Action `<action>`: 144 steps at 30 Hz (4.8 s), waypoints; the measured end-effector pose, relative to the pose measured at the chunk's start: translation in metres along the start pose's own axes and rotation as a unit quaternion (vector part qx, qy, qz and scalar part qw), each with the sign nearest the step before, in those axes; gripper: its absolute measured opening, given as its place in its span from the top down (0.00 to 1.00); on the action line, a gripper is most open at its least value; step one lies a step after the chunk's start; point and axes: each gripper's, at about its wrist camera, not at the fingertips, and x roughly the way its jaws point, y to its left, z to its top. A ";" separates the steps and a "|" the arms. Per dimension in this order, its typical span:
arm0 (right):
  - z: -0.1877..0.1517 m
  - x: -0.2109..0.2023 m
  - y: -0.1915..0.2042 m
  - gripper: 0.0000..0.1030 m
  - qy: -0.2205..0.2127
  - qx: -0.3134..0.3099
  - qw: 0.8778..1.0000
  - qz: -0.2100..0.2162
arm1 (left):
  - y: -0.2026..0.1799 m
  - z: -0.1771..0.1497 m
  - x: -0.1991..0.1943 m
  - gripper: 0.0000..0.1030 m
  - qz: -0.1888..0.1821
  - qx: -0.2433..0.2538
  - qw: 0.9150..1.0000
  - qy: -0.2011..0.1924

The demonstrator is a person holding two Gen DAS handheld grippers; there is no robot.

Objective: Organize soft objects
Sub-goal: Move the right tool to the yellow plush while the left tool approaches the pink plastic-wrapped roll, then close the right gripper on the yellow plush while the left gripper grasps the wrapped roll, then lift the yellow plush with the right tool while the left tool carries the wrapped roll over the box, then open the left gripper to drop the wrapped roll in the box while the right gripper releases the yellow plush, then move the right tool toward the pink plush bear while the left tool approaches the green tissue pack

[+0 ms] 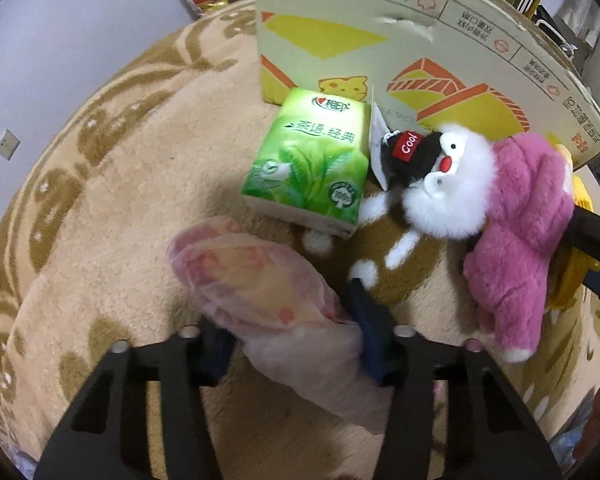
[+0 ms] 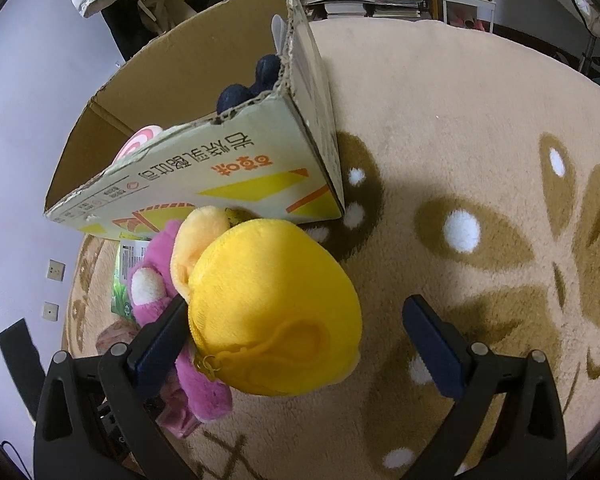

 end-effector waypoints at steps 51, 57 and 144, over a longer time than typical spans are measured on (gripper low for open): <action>0.006 -0.163 0.052 0.36 -0.244 -0.095 0.963 0.058 | -0.012 0.040 -0.193 0.84 0.009 0.077 0.944 -0.321; 0.023 -0.171 0.061 0.36 -0.277 -0.107 0.953 0.061 | -0.014 0.070 -0.210 0.84 0.002 0.082 0.932 -0.354; 0.018 -0.118 0.062 0.00 -0.211 -0.099 0.969 0.076 | 0.007 0.075 -0.163 0.08 0.033 0.100 0.970 -0.220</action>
